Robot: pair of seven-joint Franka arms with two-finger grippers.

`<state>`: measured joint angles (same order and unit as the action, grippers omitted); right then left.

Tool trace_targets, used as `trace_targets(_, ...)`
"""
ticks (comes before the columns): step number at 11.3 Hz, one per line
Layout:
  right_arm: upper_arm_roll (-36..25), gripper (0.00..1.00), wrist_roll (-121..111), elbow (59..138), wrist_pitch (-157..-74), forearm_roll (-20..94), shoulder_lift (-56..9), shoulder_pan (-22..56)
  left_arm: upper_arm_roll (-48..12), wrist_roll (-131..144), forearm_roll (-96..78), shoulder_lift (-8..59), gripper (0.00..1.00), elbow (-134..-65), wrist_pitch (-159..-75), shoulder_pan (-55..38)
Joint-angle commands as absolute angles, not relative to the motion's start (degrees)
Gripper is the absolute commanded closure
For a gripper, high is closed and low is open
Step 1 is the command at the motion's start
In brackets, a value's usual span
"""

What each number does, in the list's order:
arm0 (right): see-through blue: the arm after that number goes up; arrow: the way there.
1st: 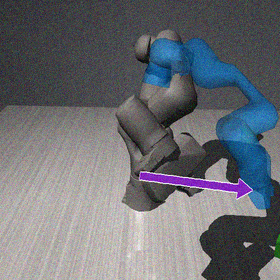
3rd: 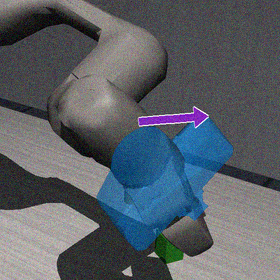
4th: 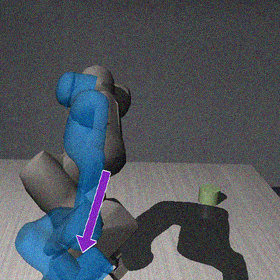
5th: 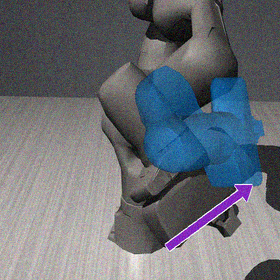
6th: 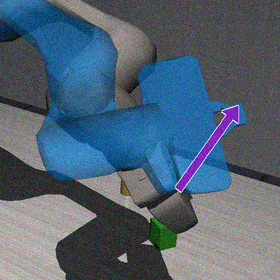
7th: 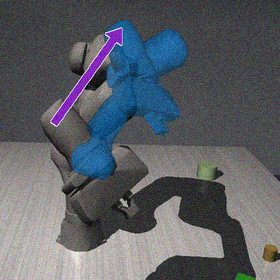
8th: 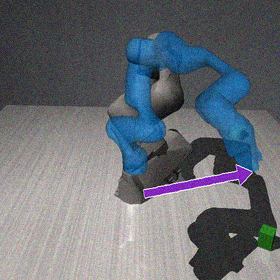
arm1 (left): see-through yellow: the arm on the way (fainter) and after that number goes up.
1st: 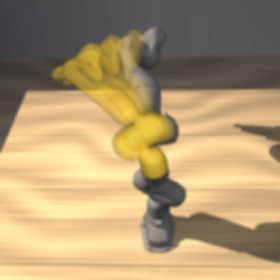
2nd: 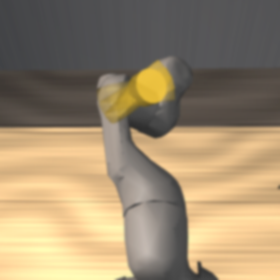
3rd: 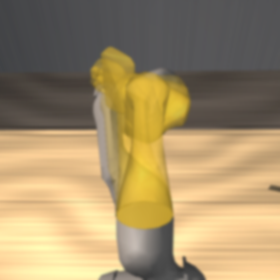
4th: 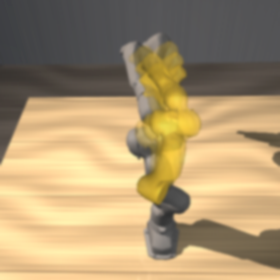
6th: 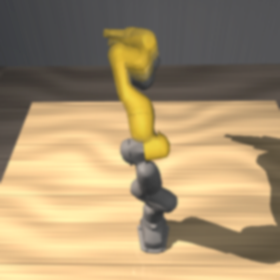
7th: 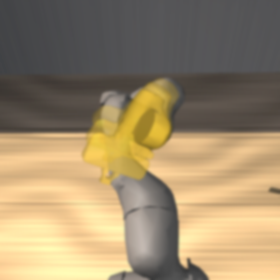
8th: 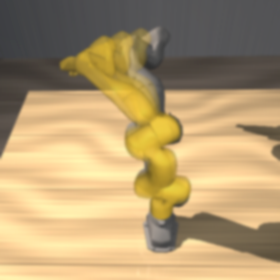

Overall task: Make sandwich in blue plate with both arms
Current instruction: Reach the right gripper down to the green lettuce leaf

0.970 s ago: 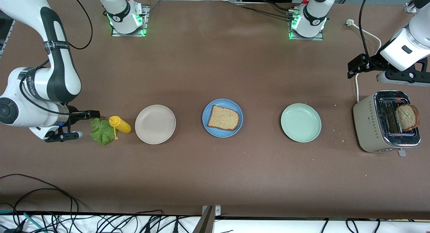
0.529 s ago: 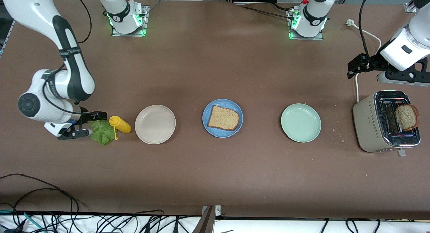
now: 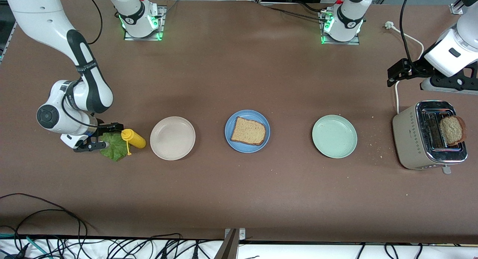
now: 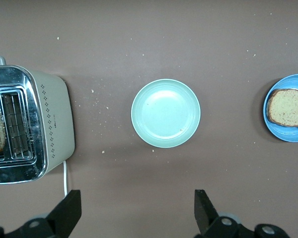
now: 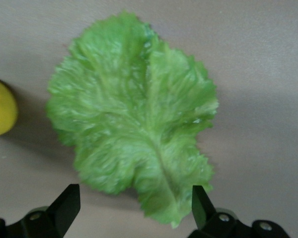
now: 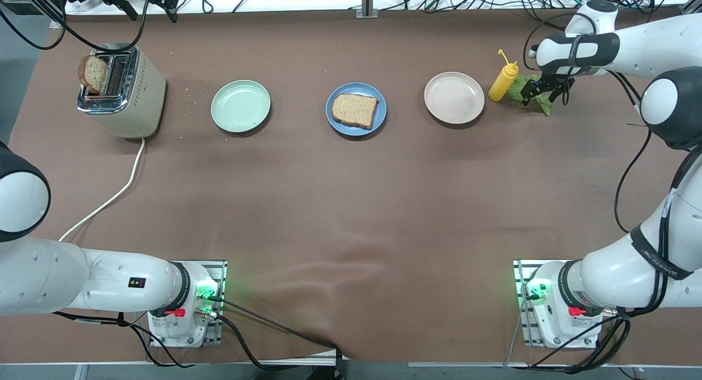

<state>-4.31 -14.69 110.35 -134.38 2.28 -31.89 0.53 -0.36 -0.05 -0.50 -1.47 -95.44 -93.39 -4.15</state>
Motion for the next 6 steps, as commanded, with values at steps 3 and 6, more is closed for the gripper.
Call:
trace_targets(3, -4.0, 0.12, -17.6, 110.4, -137.2, 2.2, -32.6, -0.2, -0.6, -0.4, 0.5, -1.9, 0.00, -94.7, -92.3, -4.2)
trace_targets(6, -4.0, 0.58, -17.6, 110.5, -137.0, 2.2, -32.2, -0.2, -0.6, -0.4, 0.4, -2.0, 0.00, -94.7, -92.3, -4.4)
